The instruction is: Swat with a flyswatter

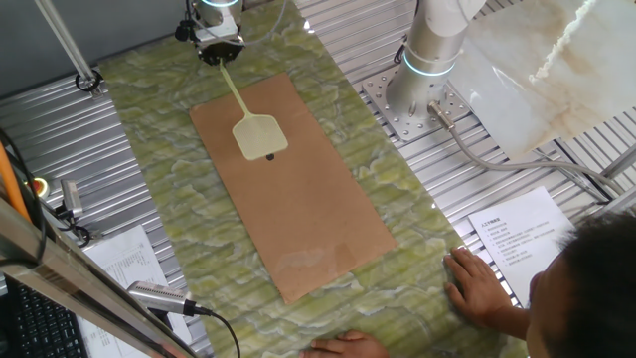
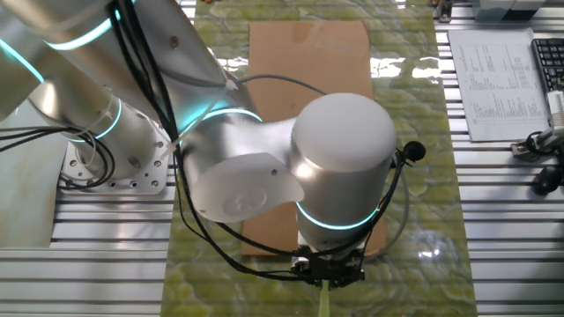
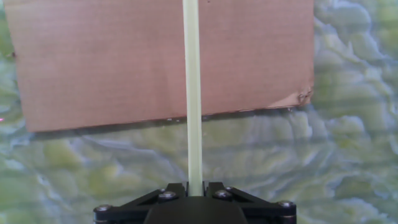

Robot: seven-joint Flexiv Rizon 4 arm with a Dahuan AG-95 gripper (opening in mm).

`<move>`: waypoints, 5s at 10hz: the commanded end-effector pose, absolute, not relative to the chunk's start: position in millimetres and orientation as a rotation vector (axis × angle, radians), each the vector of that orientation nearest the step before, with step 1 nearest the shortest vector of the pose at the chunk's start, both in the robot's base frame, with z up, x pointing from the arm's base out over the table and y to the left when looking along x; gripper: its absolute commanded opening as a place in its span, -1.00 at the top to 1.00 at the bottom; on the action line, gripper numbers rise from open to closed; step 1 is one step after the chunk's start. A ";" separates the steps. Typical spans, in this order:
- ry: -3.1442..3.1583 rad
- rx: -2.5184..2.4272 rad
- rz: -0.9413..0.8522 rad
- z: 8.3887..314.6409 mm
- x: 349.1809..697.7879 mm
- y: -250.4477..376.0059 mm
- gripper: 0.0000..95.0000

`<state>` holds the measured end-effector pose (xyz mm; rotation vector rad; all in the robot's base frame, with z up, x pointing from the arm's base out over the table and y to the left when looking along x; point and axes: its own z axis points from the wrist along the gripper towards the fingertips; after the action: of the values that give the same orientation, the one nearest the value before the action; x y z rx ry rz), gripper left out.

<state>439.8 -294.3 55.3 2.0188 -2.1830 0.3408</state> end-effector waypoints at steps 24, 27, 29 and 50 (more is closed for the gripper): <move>-1.909 1.964 0.608 26.3 442.8 -289.2 1.00; -1.916 1.977 0.581 30.0 444.6 -288.9 1.00; -1.962 1.980 0.493 43.3 449.5 -289.2 1.00; -1.980 1.935 0.531 52.8 454.8 -301.0 1.00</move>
<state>456.6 -304.3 47.0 1.9484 -1.9139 0.5952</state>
